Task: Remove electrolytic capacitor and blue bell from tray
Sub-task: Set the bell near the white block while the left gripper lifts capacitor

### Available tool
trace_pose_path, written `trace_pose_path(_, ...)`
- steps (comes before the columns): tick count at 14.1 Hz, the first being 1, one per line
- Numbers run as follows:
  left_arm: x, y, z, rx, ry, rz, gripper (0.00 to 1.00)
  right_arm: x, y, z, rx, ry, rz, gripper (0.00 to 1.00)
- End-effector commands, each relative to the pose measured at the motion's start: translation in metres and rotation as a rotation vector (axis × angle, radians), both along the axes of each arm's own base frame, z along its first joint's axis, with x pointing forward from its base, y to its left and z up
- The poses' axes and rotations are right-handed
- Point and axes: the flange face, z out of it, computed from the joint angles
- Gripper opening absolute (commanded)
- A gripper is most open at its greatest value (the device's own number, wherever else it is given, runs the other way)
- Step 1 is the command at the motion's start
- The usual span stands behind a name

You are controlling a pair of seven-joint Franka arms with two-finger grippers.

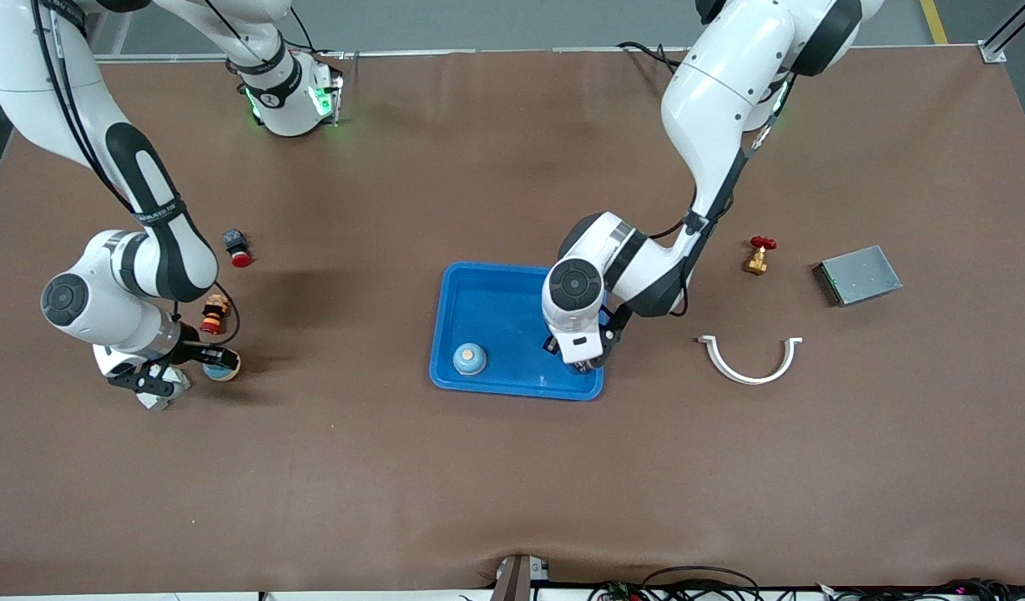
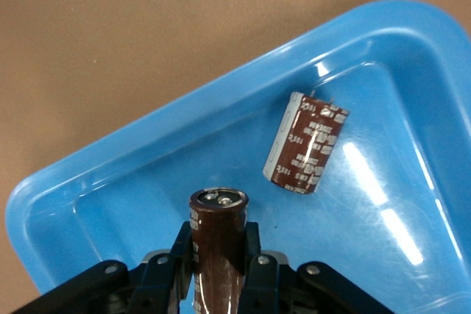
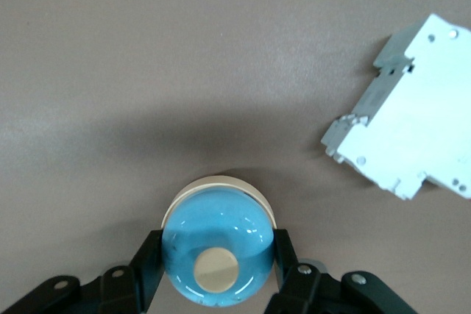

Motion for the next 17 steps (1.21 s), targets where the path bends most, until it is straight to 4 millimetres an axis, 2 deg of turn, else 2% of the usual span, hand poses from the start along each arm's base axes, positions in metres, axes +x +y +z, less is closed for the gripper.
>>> trace_pose_path(1,0.013,0.021,0.046,-0.005,-0.001,-0.002,0.00,0.012,-0.004,-0.011,-0.003,-0.017,0.013,0.00)
trace_pose_path(2,0.015,0.024,0.064,-0.019,-0.006,-0.018,0.00,0.015,-0.004,-0.013,-0.002,-0.019,0.013,0.00)
trace_pose_path(6,0.025,0.062,0.120,-0.036,0.046,-0.071,0.00,0.016,-0.005,-0.017,-0.003,-0.015,0.011,0.00)
trace_pose_path(7,0.030,0.079,0.135,-0.045,0.063,-0.090,0.00,0.017,-0.005,-0.016,-0.004,-0.017,0.014,0.80)
trace_pose_path(8,0.033,0.092,0.148,-0.056,0.074,-0.103,0.00,0.016,-0.004,-0.016,-0.014,-0.014,0.026,1.00)
trace_pose_path(9,0.040,0.113,0.168,-0.068,0.065,-0.114,0.00,0.022,0.000,-0.005,-0.035,-0.020,0.050,1.00)
trace_pose_path(11,0.047,0.142,0.186,-0.085,0.053,-0.169,0.00,0.028,0.003,0.010,-0.035,0.003,0.057,1.00)
trace_pose_path(12,0.049,0.160,0.196,-0.092,0.045,-0.188,0.00,0.033,0.006,0.031,-0.034,0.021,0.057,1.00)
trace_pose_path(15,0.039,0.216,0.222,-0.108,0.034,-0.285,0.00,0.044,0.044,0.085,-0.039,0.125,-0.028,1.00)
trace_pose_path(17,0.034,0.258,0.222,-0.120,0.046,-0.371,0.00,0.043,0.085,0.113,-0.050,0.134,-0.085,1.00)
